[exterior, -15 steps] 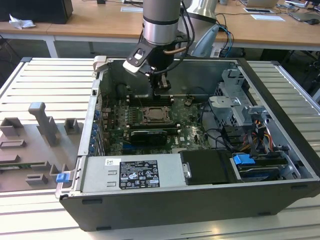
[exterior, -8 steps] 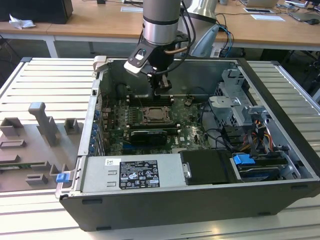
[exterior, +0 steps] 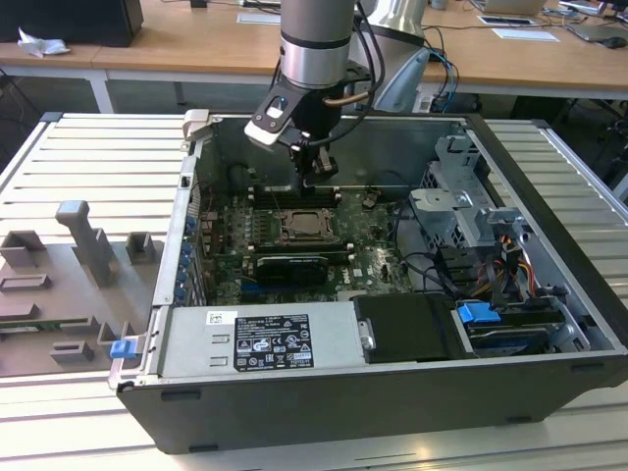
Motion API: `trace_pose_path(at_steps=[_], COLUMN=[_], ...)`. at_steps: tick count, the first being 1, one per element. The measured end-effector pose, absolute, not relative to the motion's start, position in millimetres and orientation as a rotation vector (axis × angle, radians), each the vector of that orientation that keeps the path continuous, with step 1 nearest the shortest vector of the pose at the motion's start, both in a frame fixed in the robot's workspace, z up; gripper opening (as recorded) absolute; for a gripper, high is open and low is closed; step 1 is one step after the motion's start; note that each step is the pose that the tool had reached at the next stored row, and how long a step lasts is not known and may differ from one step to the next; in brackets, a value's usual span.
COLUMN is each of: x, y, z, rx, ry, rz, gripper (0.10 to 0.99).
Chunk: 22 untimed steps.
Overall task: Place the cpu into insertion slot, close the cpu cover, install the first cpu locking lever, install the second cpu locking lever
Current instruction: 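Install the first cpu locking lever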
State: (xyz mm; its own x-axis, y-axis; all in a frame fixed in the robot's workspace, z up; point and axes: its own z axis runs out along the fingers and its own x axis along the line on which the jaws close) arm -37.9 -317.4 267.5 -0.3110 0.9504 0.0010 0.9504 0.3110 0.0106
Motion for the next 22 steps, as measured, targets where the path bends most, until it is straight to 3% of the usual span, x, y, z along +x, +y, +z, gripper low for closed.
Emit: trace_pose_path(at_steps=[22], x=[-37.9], y=[-317.4], z=[267.5], rx=[1.598], ry=[2.699], rz=[0.015], gripper=[0.106])
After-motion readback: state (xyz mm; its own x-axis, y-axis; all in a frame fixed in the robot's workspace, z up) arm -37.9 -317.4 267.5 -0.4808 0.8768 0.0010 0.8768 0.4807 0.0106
